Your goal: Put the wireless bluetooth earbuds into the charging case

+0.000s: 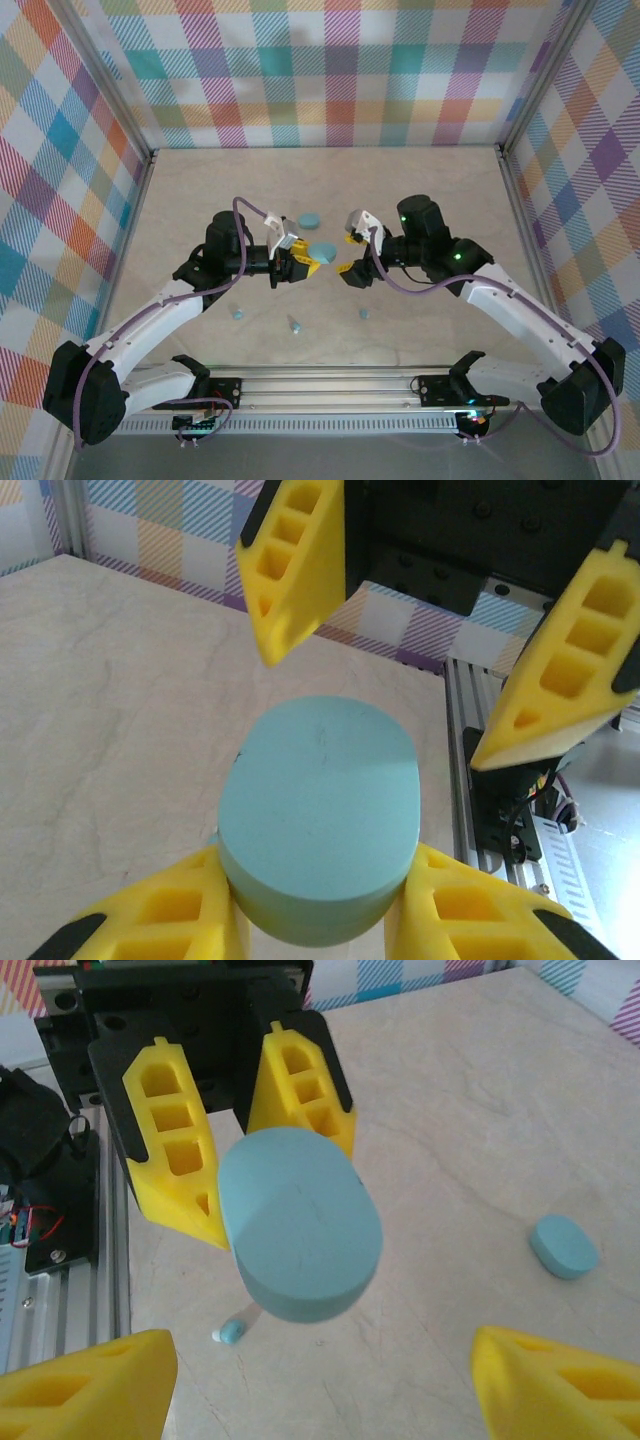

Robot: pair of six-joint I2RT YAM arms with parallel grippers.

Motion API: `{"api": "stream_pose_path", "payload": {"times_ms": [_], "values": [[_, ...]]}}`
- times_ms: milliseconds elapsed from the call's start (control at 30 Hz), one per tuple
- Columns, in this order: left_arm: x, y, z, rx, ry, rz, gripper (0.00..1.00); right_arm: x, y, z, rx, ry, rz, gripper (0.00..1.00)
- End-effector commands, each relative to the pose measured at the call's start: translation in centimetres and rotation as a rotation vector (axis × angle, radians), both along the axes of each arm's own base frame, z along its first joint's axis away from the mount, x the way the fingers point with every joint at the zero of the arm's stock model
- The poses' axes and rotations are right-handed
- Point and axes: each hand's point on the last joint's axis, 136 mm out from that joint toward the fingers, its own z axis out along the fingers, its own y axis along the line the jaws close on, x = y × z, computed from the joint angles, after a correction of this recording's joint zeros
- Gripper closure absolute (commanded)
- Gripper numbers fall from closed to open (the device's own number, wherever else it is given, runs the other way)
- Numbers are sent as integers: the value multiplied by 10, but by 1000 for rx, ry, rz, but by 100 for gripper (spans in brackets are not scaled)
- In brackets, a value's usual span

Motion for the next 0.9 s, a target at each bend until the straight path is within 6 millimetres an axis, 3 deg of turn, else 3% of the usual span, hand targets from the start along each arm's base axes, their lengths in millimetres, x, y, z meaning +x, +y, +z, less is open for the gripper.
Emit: {"api": "stream_pose_path", "payload": {"times_ms": [0,400,667,867], "values": [[-5,1,14,-19,-37,-33,85,2,8,18,10,-58,28,23],[-10,1,13,-18,-29,-52,85,19,19,19,-4,-12,-16,24],[-10,0,12,-11,-27,-58,85,-4,20,17,26,9,97,22],[-9,0,12,-9,-25,-61,85,-5,22,12,8,28,108,22]]}}
